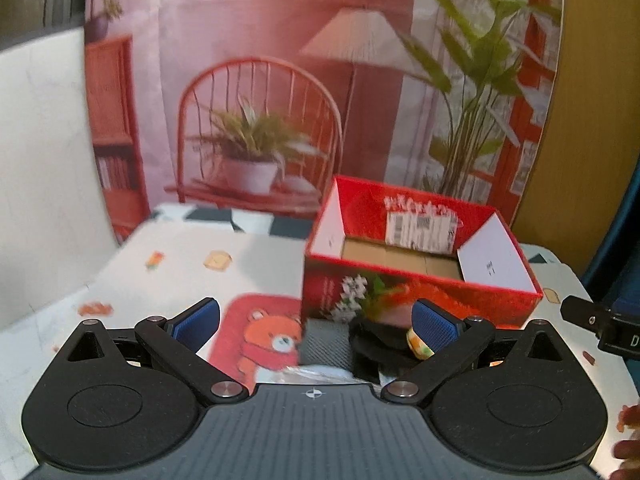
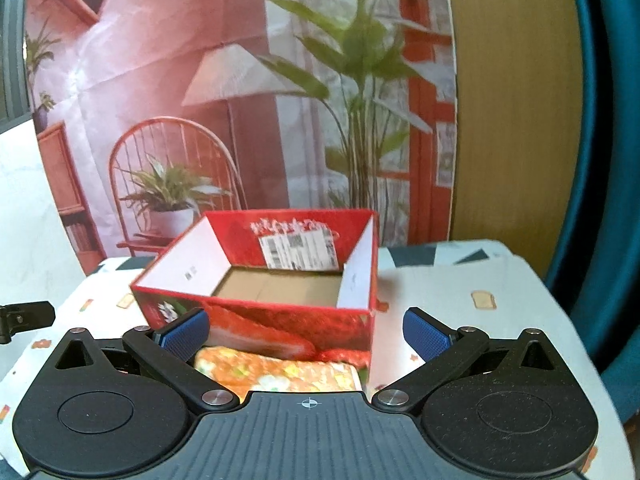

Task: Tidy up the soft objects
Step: 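Move both grippers down toward the orange floral oven mitt on the table, then close the left gripper on the oven mitt while the right gripper grips its white edge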

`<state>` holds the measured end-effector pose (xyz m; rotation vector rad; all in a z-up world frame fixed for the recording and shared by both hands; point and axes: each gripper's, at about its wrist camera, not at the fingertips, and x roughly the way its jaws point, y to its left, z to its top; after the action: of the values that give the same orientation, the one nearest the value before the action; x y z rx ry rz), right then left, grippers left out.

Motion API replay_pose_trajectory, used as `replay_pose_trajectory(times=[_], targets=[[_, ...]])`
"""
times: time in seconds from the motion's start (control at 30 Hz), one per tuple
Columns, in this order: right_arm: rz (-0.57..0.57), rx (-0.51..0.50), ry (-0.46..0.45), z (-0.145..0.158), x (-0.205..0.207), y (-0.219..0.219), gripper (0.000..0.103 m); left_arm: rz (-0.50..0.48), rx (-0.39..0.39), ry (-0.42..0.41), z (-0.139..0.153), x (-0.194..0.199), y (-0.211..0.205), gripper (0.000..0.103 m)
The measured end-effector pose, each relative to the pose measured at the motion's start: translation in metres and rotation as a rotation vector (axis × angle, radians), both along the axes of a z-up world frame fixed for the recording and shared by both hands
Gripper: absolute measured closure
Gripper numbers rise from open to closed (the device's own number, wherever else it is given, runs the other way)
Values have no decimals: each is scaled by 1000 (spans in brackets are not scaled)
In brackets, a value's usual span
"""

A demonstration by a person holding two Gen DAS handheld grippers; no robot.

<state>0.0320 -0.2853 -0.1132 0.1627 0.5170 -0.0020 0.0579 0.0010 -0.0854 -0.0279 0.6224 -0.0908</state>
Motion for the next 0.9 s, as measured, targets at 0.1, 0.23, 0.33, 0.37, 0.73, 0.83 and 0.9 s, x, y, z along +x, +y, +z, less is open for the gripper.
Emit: replay_pose_trajectory(times=[0.1, 0.23, 0.33, 0.37, 0.73, 0.83, 0.9], targets=[[-22, 13, 36, -19, 7, -10, 0, -25, -13, 25, -14, 9, -5, 0], [-7, 21, 111, -48, 18, -16, 0, -72, -24, 54, -30, 12, -16, 2], [-5, -23, 170, -67, 24, -11, 0, -115, -23, 94, -44, 12, -28, 8], [-2, -36, 187, -73, 24, -9, 0, -128, -20, 105, -49, 11, -31, 11], [38, -33, 291, -115, 32, 5, 0, -189, -39, 175, -77, 9, -40, 29], [36, -27, 296, -118, 35, 7, 0, -201, -45, 184, -79, 6, -42, 32], [36, -25, 295, -119, 37, 8, 0, -205, -50, 192, -80, 6, -44, 34]])
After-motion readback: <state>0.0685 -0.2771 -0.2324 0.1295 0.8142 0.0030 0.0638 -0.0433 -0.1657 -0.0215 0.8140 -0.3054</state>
